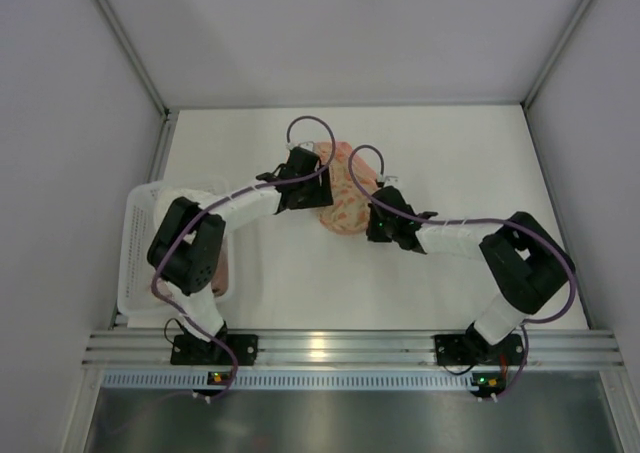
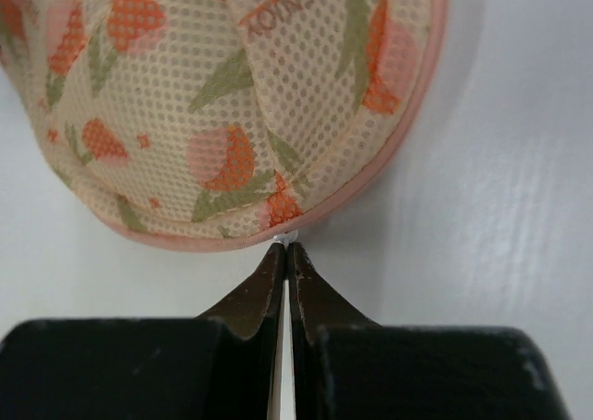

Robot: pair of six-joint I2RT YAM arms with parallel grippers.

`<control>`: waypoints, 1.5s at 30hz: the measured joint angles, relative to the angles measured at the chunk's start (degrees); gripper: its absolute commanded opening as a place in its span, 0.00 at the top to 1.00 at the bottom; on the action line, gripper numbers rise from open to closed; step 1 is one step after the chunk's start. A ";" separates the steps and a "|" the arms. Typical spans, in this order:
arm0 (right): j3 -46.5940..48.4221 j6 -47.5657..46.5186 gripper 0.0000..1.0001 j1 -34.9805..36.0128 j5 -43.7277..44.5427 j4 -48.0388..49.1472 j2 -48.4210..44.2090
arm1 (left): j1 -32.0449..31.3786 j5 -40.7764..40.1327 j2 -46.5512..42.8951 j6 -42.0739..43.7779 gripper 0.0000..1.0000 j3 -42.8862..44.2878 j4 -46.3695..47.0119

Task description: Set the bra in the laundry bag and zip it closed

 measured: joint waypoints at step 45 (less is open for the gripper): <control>2.69 17.16 1.00 9.31 -1.25 9.55 7.06 | -1.81 -2.58 -6.12 -40.57 0.26 -17.57 18.05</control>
